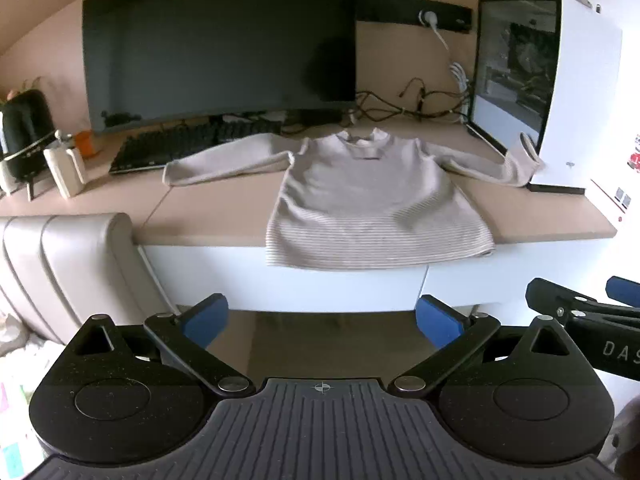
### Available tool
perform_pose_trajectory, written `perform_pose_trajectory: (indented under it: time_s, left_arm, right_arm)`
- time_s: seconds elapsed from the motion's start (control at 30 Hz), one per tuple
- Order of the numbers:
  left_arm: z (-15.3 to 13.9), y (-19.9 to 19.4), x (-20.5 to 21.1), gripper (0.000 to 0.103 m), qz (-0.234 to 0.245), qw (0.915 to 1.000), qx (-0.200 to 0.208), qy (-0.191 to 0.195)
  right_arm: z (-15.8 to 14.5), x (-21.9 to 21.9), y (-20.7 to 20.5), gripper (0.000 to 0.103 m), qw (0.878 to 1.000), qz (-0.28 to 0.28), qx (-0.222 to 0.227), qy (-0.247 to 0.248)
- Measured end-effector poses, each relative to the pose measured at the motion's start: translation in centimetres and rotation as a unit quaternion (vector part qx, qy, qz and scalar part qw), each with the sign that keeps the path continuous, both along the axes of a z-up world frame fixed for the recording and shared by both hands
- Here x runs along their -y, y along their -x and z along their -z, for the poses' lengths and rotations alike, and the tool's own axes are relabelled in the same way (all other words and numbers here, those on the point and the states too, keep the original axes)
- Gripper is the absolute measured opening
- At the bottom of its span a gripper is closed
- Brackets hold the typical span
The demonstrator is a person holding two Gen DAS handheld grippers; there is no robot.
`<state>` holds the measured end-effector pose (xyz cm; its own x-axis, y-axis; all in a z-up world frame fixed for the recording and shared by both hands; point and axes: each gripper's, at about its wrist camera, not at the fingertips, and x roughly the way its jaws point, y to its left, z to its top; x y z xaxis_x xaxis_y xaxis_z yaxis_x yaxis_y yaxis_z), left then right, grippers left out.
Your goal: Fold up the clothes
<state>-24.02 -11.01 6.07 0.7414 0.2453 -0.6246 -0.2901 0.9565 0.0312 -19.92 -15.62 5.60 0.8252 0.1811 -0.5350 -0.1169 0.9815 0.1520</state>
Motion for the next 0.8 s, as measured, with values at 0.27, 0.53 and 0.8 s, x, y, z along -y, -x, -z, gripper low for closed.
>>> perform_pose_trajectory:
  time_s: [0.27,0.53,0.8]
  left_arm:
    - [0.3,0.5,0.0,0.102,-0.005,0.9999,-0.009,0.006]
    - [0.8,0.4,0.3,0.102,0.0,0.9996,-0.02,0.019]
    - [1.0,0.2,0.6,0.102,0.001,0.9994,-0.023,0.027]
  right_arm:
    - [0.2,0.7,0.4,0.103,1.0,0.002,-0.003,-0.004]
    - [0.6,0.7,0.4,0.103,1.0,-0.005,-0.017,0.003]
    - [0.8,1.1,0.3,0.103,1.0,-0.001,-0.026,0.008]
